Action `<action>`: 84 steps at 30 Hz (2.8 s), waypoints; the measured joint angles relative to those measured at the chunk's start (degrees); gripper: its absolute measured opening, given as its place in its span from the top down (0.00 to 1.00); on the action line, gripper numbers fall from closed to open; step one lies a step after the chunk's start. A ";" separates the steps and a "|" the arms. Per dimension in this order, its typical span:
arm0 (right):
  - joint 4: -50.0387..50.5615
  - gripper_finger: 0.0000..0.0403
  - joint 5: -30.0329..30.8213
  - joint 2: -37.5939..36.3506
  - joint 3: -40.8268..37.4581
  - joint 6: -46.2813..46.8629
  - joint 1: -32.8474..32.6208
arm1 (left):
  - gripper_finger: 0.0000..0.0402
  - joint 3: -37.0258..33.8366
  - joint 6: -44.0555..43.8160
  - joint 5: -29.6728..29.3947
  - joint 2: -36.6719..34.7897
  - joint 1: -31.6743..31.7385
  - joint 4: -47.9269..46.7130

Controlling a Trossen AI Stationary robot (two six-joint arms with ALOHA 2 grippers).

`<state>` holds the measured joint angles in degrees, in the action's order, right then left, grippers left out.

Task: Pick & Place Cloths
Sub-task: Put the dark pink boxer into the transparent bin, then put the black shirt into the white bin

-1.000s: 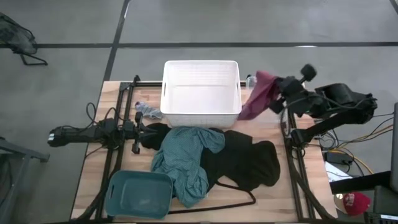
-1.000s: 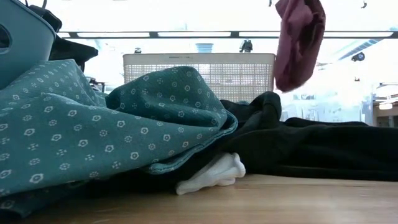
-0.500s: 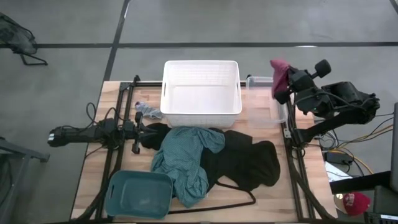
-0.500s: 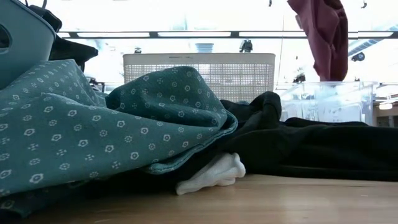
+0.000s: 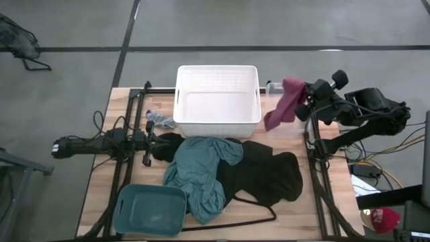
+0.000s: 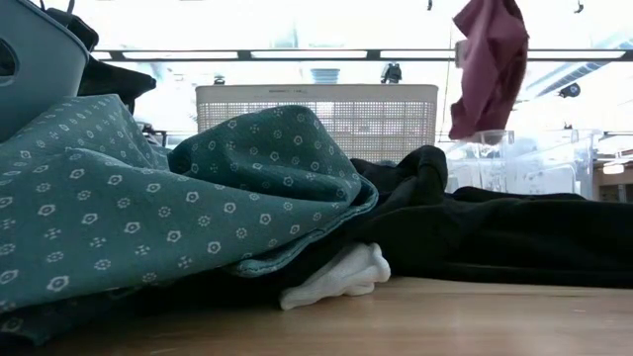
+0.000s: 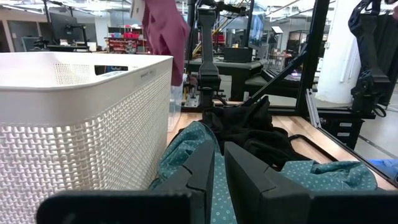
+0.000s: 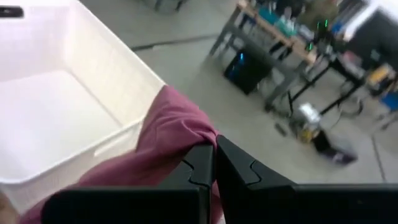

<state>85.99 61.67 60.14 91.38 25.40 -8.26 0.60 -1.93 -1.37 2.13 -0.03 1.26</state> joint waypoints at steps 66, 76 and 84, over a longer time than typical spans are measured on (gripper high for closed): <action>-17.28 0.92 -31.44 16.52 -30.17 -19.10 36.08 | 0.89 0.00 0.00 0.02 -0.01 0.00 0.00; -17.20 0.61 -34.73 11.88 -29.86 -15.65 35.68 | 0.89 0.00 0.00 0.02 0.00 0.00 0.00; -19.07 0.44 -42.86 6.09 -26.14 -15.08 31.20 | 0.89 0.00 0.00 0.02 -0.01 0.00 0.00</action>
<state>66.92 18.81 66.23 65.24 10.32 22.94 0.60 -1.93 -1.34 2.12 -0.03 1.26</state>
